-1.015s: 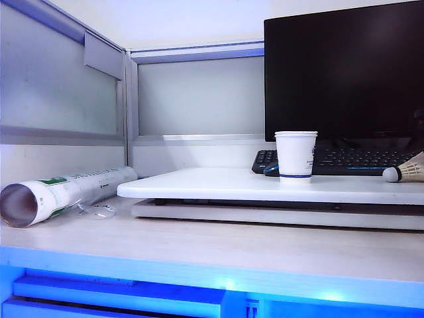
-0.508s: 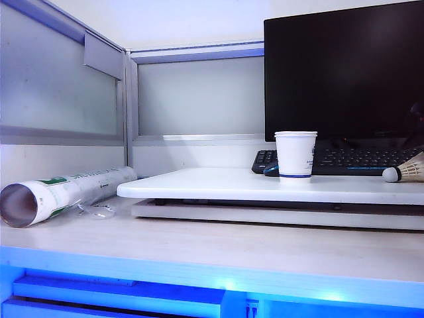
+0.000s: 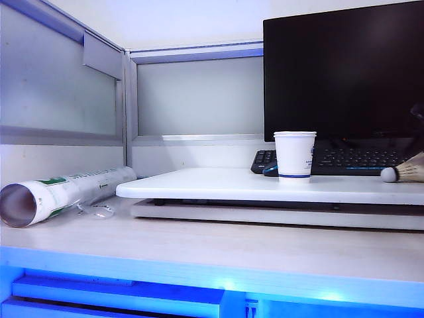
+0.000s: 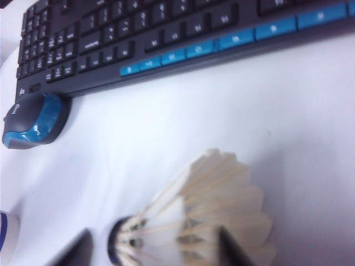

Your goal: Pick up the badminton from the table and put it into the white paper cup.

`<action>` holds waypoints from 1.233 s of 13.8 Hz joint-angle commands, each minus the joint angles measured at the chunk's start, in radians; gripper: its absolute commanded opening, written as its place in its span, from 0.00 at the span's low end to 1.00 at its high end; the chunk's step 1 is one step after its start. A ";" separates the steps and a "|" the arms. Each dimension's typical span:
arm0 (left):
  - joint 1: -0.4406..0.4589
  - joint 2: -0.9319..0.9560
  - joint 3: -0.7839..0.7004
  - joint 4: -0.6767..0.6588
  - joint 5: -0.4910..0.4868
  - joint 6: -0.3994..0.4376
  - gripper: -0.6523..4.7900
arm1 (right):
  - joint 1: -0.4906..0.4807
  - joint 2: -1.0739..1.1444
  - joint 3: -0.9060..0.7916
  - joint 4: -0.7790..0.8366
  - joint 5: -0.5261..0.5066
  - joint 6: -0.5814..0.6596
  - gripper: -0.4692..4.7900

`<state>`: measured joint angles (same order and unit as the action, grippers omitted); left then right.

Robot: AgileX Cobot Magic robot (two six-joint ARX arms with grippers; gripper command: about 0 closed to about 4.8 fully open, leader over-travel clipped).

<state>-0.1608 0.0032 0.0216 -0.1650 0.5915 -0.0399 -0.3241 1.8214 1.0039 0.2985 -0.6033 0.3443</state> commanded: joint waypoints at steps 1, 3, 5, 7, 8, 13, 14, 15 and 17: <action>0.000 0.000 0.001 -0.024 0.014 -0.002 0.11 | 0.002 -0.003 0.006 0.011 -0.014 0.001 0.28; 0.000 0.000 0.001 -0.024 0.014 -0.002 0.11 | 0.002 -0.003 0.006 0.012 -0.029 0.001 0.11; 0.000 0.000 0.001 -0.024 0.014 -0.001 0.11 | 0.002 -0.008 0.006 0.012 -0.073 0.001 0.08; 0.000 0.000 0.001 -0.024 0.014 -0.001 0.11 | 0.006 -0.026 0.006 0.013 -0.117 0.001 0.08; 0.000 0.000 0.001 -0.024 0.012 -0.001 0.11 | 0.010 -0.045 0.006 0.012 -0.127 0.001 0.08; 0.000 0.000 0.001 -0.023 0.011 -0.001 0.11 | 0.080 -0.198 0.006 0.013 -0.153 0.001 0.08; 0.000 0.000 0.001 -0.023 0.011 -0.001 0.11 | 0.108 -0.229 0.006 0.013 -0.158 0.000 0.08; 0.000 0.000 0.001 -0.023 0.011 -0.001 0.11 | 0.144 -0.256 0.006 0.017 -0.158 0.000 0.08; 0.001 0.000 0.001 -0.023 0.011 -0.001 0.11 | 0.200 -0.284 0.007 0.047 -0.154 0.000 0.08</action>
<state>-0.1608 0.0032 0.0216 -0.1650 0.5915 -0.0399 -0.1425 1.5494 1.0050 0.3149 -0.7605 0.3470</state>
